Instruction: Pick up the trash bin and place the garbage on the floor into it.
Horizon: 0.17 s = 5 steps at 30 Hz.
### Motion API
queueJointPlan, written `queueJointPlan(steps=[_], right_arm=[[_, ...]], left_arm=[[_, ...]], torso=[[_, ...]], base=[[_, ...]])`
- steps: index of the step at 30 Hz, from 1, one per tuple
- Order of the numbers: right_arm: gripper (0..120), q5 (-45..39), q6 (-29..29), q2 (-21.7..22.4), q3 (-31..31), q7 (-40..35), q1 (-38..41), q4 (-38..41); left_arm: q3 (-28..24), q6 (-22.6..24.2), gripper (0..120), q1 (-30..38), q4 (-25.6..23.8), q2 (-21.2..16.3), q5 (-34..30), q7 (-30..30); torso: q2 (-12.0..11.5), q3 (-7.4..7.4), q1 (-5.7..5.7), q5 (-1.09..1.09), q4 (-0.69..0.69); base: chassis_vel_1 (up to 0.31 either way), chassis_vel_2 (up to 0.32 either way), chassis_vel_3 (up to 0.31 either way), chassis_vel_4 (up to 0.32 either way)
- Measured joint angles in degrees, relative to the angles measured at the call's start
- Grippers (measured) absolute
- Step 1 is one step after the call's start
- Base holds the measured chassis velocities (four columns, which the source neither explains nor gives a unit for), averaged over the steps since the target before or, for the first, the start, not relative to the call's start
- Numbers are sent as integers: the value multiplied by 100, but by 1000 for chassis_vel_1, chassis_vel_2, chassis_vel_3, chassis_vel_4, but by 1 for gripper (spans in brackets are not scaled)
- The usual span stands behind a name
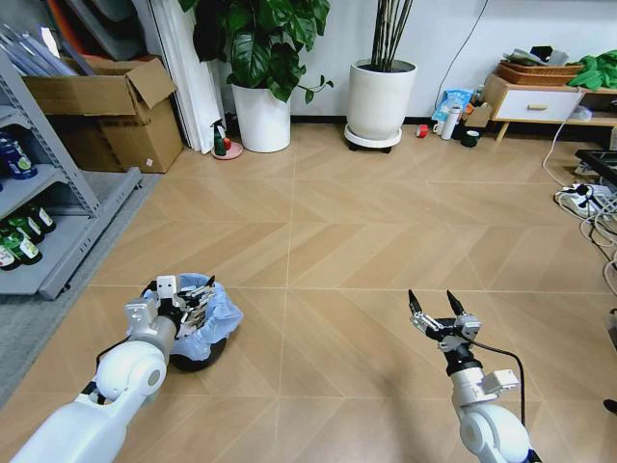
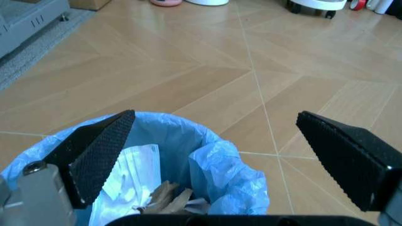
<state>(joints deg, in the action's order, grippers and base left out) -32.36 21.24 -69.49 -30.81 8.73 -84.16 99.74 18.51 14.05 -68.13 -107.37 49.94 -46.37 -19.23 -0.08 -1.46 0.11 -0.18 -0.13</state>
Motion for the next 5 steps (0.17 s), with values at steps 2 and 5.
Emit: queueJointPlan(steps=[2,5], right_arm=[[100,0,0,1,-1,2,0,1],[100,0,0,1,-2,3,0,2]], left_arm=[[1,1,100,0,0,-1,-1,0],[1,2,100,0,0,-1,-2,0]], torso=[[0,0,0,0,0],[0,0,0,0,0]], base=[[0,0,0,0],[0,0,0,0]])
